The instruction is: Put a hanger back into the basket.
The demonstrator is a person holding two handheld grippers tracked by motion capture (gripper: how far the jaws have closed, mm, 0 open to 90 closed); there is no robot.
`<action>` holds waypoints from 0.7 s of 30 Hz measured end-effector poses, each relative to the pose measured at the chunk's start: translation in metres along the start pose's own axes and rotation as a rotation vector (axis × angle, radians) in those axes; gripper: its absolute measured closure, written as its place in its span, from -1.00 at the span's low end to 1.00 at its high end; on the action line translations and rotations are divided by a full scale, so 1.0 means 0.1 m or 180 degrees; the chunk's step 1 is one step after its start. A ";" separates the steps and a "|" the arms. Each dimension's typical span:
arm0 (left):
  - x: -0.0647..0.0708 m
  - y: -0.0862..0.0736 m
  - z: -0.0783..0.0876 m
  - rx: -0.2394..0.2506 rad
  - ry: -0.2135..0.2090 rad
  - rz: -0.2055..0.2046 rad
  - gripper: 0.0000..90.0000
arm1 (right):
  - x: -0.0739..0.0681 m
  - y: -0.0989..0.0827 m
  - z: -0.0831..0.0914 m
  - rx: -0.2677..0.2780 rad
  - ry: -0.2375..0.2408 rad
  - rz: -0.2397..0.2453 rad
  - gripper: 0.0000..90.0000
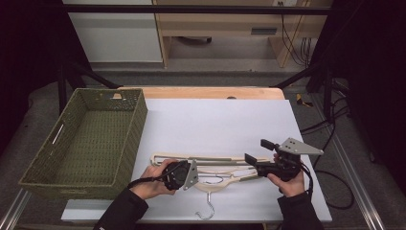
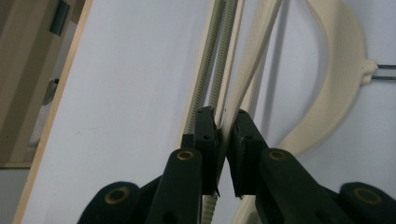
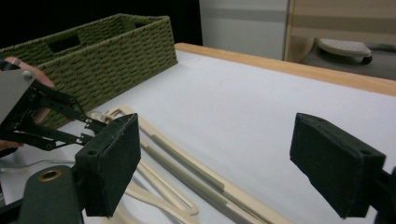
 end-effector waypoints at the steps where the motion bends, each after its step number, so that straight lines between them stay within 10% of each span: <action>1: -0.01 0.01 0.01 0.0020 0.0017 -0.0001 0.84 | 0.01 0.01 0.03 0.0024 -0.0023 -0.0010 -0.62; 10: -0.08 0.06 0.08 0.0055 -0.0006 0.0139 0.93 | 0.09 0.05 0.14 0.0114 -0.0089 -0.0028 -0.65; 18: -0.20 0.02 0.17 0.0061 0.0116 0.0576 0.93 | 0.09 0.04 0.15 0.0104 -0.0073 -0.0049 -0.67; 21: -0.29 0.01 0.29 0.0124 0.0081 0.0930 0.93 | 0.08 0.02 0.13 0.0067 -0.0066 -0.0031 -0.72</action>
Point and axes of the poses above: each handheld gripper's, and its own axes: z roughly backward along the jaws, y roughly out of its top, x roughly to its right, the point moved 6 cm from there along -z, roughly forward along the jaws, and after that the axes turned 1 degree about -x, right-handed, at the moved point
